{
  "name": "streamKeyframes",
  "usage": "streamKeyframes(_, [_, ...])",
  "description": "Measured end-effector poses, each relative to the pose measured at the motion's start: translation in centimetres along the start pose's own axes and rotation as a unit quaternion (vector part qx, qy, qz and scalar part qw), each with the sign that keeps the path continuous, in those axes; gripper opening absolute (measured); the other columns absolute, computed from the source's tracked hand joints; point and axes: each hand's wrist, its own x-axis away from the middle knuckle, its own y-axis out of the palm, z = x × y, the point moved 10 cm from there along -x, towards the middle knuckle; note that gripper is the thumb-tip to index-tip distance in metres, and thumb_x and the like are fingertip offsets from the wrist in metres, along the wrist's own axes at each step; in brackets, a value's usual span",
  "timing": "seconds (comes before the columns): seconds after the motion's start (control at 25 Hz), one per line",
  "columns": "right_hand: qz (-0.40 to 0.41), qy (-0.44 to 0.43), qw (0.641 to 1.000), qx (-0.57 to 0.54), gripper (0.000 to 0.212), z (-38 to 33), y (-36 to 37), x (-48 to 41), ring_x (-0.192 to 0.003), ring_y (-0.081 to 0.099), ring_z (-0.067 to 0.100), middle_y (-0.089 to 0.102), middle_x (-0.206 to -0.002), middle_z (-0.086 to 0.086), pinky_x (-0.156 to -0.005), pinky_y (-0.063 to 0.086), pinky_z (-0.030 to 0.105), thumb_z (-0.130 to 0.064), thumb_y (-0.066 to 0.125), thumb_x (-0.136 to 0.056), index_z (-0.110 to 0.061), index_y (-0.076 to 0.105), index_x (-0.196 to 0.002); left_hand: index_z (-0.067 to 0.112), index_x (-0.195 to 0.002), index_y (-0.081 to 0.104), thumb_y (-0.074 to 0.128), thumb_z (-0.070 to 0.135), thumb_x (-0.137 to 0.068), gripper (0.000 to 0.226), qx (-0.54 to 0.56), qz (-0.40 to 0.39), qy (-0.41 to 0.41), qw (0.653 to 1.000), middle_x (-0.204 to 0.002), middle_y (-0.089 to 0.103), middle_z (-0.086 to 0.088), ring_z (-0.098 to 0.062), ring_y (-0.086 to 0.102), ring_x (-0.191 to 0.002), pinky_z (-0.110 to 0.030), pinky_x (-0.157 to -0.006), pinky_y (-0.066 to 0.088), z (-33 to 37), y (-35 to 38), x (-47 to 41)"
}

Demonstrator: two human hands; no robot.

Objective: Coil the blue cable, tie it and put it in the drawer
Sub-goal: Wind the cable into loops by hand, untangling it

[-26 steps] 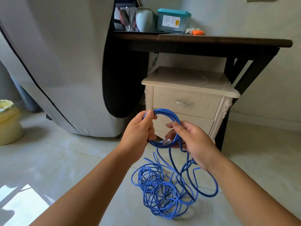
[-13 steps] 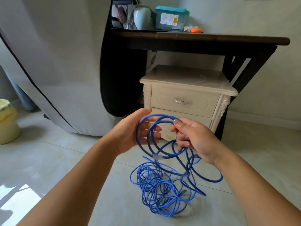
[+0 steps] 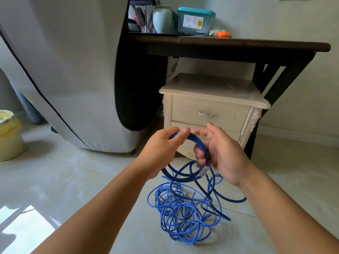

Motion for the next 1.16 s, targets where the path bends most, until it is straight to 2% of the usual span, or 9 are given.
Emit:
streamKeyframes(0.08, [-0.034,0.033,0.997,0.055,0.061,0.6,-0.1,0.3,-0.063,0.064,0.024,0.064,-0.067,0.010,-0.070,0.046,0.035,-0.062,0.037,-0.092,-0.009,0.060,-0.111,0.014,-0.074,0.058,0.056,0.043,-0.097,0.038,0.037,0.031,-0.016,0.999,-0.057,0.034,0.002,-0.011,0.029,-0.049,-0.025,-0.047,0.026,-0.4,-0.7,0.1])
streamKeyframes(0.16, [-0.084,0.036,0.993,0.076,0.064,0.8,0.2,1.0,-0.084,0.071,0.022,0.074,-0.087,0.010,-0.073,0.052,0.027,-0.065,0.058,-0.080,-0.009,0.063,-0.110,0.014,-0.071,0.057,0.056,0.043,-0.097,0.039,0.092,0.058,-0.047,0.993,-0.059,0.033,0.002,-0.011,0.029,-0.050,-0.024,-0.047,0.026,-1.2,-1.4,0.1])
streamKeyframes(0.28, [-0.135,0.007,0.987,0.093,0.052,0.8,1.2,1.8,-0.101,0.069,0.014,0.074,-0.107,0.008,-0.080,0.050,0.017,-0.021,0.078,-0.076,-0.011,0.055,-0.122,0.014,-0.071,0.056,0.057,0.041,-0.098,0.038,0.180,0.087,-0.089,0.976,-0.059,0.033,0.003,-0.010,0.027,-0.050,-0.024,-0.049,0.023,-2.1,-2.0,0.1])
streamKeyframes(0.36, [-0.093,-0.007,0.994,0.066,0.045,0.7,0.8,1.5,-0.095,0.071,0.015,0.075,-0.103,0.009,-0.077,0.051,0.017,-0.005,0.075,-0.075,-0.009,0.058,-0.116,0.013,-0.073,0.055,0.057,0.041,-0.098,0.037,0.218,0.097,-0.105,0.966,-0.058,0.032,0.003,-0.010,0.025,-0.049,-0.025,-0.049,0.022,-2.6,-1.8,0.2])
streamKeyframes(0.48, [-0.048,-0.023,0.998,-0.025,0.030,0.3,0.6,1.5,-0.082,0.073,0.021,0.075,-0.093,0.013,-0.070,0.054,0.021,-0.011,0.063,-0.076,-0.005,0.062,-0.105,0.013,-0.076,0.054,0.054,0.041,-0.099,0.037,0.233,0.098,-0.099,0.962,-0.057,0.032,0.004,-0.009,0.025,-0.048,-0.022,-0.044,0.023,-2.2,-1.4,0.4])
streamKeyframes(0.6, [-0.034,-0.046,0.996,-0.068,0.022,0.0,0.9,1.6,-0.090,0.071,0.025,0.075,-0.093,0.015,-0.080,0.055,0.029,-0.017,0.058,-0.082,-0.007,0.063,-0.102,0.014,-0.076,0.053,0.050,0.041,-0.101,0.037,0.223,0.119,-0.073,0.965,-0.056,0.033,0.006,-0.009,0.027,-0.049,-0.023,-0.045,0.025,-1.7,-1.3,0.8])
streamKeyframes(0.68, [-0.005,-0.059,0.996,-0.060,0.014,0.2,1.0,1.6,-0.090,0.071,0.028,0.074,-0.086,0.010,-0.078,0.053,0.031,-0.015,0.053,-0.092,-0.008,0.061,-0.102,0.014,-0.075,0.053,0.049,0.043,-0.101,0.038,0.204,0.142,-0.051,0.967,-0.055,0.033,0.005,-0.010,0.028,-0.048,-0.027,-0.047,0.024,-1.5,-1.3,1.1])
streamKeyframes(0.88, [0.079,-0.058,0.995,-0.025,0.020,1.0,0.4,1.1,-0.072,0.065,0.021,0.064,-0.067,0.000,-0.072,0.048,0.035,-0.014,0.040,-0.105,-0.012,0.059,-0.108,0.016,-0.076,0.056,0.048,0.044,-0.101,0.038,0.191,0.183,-0.030,0.964,-0.058,0.033,0.003,-0.012,0.026,-0.053,-0.032,-0.051,0.024,-1.5,-1.2,1.7])
streamKeyframes(1.16, [0.081,-0.019,0.993,-0.088,0.016,1.8,1.1,0.6,-0.060,0.060,0.018,0.059,-0.059,0.002,-0.068,0.046,0.036,-0.012,0.044,-0.103,-0.008,0.059,-0.105,0.013,-0.079,0.056,0.047,0.045,-0.101,0.040,0.137,0.194,0.001,0.972,-0.057,0.034,0.002,-0.012,0.029,-0.050,-0.030,-0.049,0.026,-1.0,-1.7,1.8])
